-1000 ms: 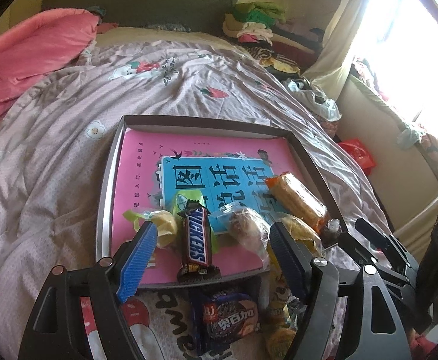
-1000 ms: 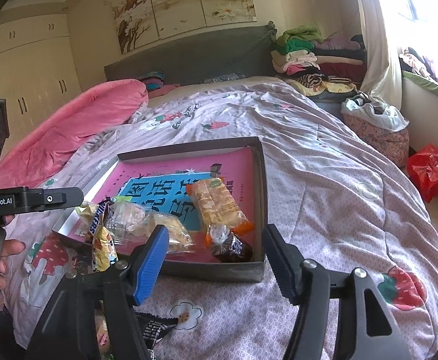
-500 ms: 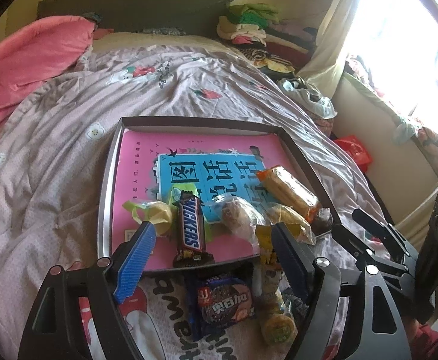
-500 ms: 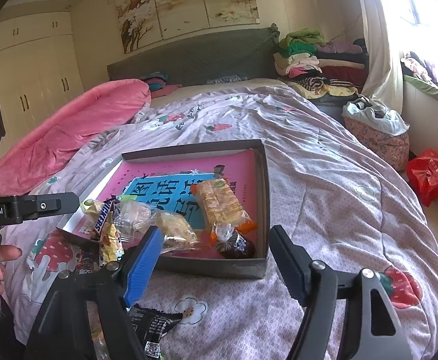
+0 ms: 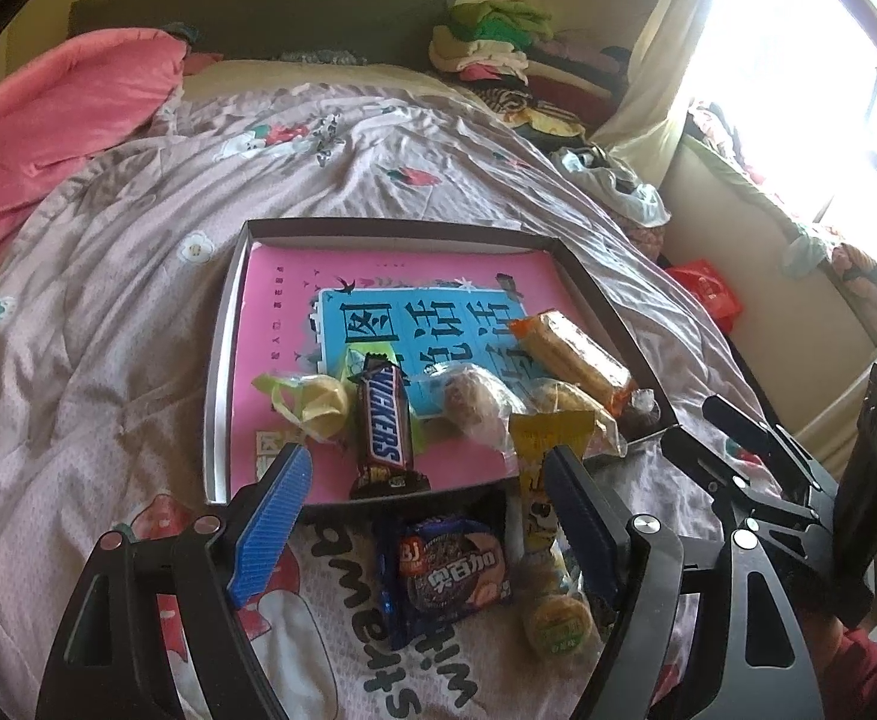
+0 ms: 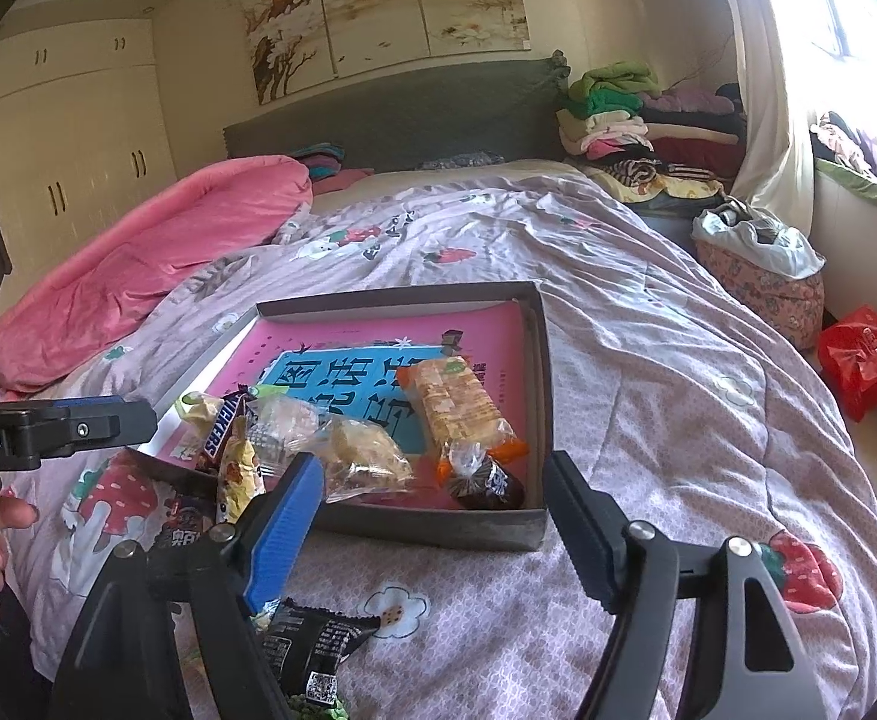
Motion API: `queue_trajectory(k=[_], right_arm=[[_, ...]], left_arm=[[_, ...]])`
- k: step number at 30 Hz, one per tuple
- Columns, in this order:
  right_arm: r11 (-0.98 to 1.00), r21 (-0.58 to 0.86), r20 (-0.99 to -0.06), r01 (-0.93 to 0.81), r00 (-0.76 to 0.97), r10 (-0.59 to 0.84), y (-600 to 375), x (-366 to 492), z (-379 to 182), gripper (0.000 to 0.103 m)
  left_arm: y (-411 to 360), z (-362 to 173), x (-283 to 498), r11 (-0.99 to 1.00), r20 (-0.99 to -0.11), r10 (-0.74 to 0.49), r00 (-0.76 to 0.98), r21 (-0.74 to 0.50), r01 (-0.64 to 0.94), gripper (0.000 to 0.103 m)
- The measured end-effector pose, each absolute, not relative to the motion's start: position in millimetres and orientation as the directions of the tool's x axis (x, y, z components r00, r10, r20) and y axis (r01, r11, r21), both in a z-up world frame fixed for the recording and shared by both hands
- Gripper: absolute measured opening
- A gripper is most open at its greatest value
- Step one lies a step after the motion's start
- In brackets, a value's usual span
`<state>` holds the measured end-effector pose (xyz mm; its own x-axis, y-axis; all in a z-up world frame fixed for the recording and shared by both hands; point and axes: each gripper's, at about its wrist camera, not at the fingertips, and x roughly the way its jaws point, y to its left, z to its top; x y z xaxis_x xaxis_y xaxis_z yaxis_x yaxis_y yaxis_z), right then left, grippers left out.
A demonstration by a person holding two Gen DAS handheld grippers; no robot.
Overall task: Organize snacks
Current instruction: 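Move both tools back to the snacks lying beside the tray, then grasp the round green-labelled biscuit pack with the left tool while the right tool grasps the yellow snack bag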
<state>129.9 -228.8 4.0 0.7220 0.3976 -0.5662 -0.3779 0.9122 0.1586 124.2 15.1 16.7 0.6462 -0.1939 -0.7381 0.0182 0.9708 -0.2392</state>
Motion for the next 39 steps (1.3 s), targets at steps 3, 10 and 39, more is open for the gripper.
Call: queue_trajectory(k=[3, 10, 39], right_arm=[[0.912, 0.159, -0.567, -0.379, 0.721, 0.398, -229, 130, 4, 0.075], [0.907, 0.159, -0.571, -0.389, 0.713, 0.406, -226, 125, 8, 0.075], [0.856, 0.211, -0.582, -0.473, 0.643, 0.498, -215, 113, 9, 0.075]], left_arm=[[14, 17, 122, 0.971, -0.739, -0.197, 0.644, -0.239, 0.022, 0.081], [9, 14, 117, 0.971, -0.747, -0.205, 0.633, -0.236, 0.036, 0.081], [-21, -9, 89, 0.969, -0.802, -0.247, 0.544, -0.218, 0.119, 0.081]])
